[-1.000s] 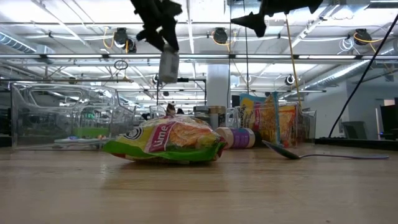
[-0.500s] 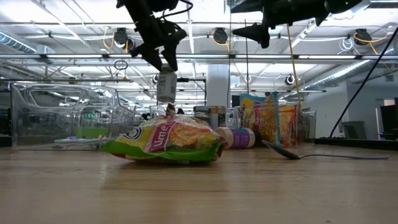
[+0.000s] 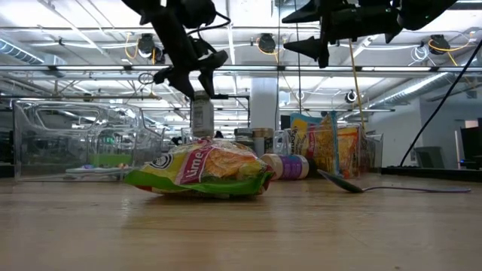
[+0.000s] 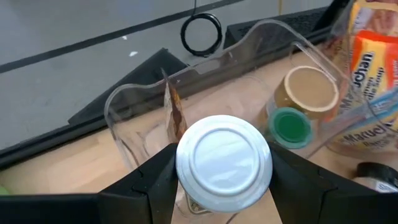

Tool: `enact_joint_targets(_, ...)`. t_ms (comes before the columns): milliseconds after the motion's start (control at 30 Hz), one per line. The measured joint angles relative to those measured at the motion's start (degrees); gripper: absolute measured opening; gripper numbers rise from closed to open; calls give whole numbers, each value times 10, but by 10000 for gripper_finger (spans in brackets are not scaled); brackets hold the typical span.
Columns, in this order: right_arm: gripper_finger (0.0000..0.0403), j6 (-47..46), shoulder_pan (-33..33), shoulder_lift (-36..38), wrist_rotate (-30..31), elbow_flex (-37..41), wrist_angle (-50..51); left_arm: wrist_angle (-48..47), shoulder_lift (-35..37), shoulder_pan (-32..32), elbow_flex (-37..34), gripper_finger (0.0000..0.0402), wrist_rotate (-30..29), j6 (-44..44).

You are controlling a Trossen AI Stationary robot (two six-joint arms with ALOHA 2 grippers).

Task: Pick & Place Food Item
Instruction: Put the white spice bottle into the middle transparent bin

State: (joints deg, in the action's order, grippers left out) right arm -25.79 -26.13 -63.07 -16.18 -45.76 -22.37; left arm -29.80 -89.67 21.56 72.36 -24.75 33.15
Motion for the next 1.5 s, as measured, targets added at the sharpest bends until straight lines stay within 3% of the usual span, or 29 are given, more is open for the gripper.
enact_joint_targets(967,288,-1,0,0,11,0,-1,45,-116,0,-15,212,-23,51)
enact_joint_targets(1500,288,-1,0,0,11,0,1,60,-127,-1,-15,212,-23,48)
